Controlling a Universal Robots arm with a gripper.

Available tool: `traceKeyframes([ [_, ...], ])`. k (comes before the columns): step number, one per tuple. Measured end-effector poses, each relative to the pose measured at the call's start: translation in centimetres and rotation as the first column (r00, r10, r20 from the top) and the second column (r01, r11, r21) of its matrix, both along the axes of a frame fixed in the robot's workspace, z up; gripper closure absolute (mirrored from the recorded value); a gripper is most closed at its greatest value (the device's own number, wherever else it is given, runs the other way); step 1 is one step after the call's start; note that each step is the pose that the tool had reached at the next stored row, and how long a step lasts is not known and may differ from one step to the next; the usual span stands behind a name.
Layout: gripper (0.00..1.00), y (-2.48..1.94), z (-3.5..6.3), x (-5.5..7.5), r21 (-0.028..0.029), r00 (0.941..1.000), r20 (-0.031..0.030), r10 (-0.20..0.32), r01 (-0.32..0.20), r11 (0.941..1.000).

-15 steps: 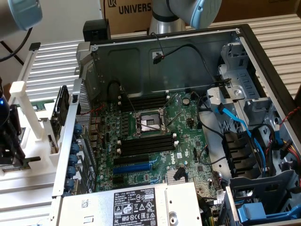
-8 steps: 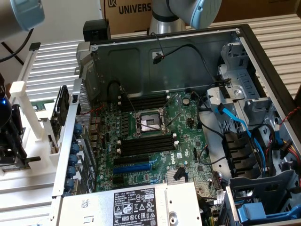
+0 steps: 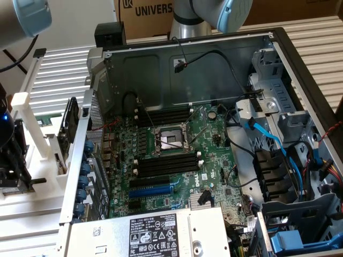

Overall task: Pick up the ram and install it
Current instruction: 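Pick up the ram and move it above insertion slot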

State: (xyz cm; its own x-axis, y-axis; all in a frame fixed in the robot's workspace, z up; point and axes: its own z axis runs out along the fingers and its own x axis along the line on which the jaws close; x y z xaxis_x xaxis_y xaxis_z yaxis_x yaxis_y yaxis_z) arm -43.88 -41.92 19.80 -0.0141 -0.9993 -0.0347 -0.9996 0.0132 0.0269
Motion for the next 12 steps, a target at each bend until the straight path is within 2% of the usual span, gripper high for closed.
traceKeyframes([
  [7, 0.76, 0.00, 0.00, 0.00, 0.0000, 1.0000, 0.0000, 0.000, 0.000, 1.0000],
  [9, 0.87, 0.00, 0.00, 0.00, 0.0000, 1.0000, -0.0001, 0.000, 0.000, 1.0000],
  [12, 0.87, 0.00, 0.00, 0.00, 0.0000, 1.0000, -0.0001, 0.000, 0.000, 1.0000],
])
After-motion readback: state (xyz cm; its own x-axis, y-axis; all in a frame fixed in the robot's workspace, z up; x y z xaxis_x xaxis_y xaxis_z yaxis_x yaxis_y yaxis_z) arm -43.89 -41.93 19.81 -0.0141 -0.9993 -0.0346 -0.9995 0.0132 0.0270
